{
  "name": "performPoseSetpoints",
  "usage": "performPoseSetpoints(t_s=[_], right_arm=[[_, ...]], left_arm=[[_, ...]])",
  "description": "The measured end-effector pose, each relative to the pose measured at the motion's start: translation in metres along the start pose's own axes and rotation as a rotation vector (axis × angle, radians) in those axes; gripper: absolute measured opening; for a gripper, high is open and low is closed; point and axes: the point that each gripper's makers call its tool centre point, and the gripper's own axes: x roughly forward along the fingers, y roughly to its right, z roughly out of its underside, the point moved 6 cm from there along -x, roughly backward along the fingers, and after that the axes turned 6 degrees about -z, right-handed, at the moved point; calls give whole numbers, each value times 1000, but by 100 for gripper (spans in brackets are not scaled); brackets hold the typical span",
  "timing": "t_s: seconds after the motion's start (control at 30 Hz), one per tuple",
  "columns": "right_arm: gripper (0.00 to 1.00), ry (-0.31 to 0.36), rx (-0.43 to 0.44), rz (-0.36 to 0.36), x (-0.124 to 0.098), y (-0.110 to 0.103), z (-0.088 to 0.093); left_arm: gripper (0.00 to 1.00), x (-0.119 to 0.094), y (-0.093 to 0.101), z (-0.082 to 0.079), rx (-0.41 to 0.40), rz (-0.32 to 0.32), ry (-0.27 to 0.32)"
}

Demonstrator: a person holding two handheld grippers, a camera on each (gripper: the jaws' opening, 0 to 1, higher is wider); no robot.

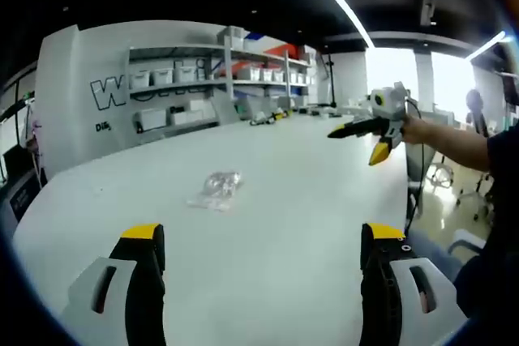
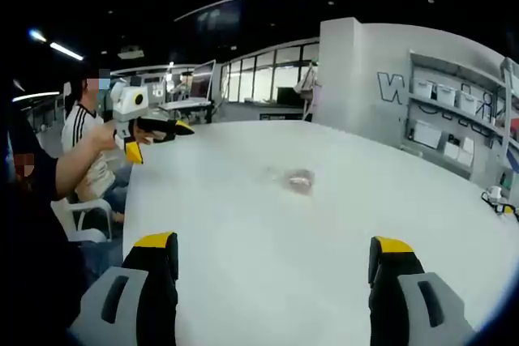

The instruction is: Open the resealable bag by pulling the two sides of the seal apart until the entire bag opening is separated and visibly accessible.

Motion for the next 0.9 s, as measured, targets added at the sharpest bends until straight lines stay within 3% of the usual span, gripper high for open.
performPoseSetpoints(t_s=[0.9], right_arm=[[99, -3, 6, -1, 2, 0, 1]], left_arm=[[98, 2, 2, 4, -7, 5, -11]])
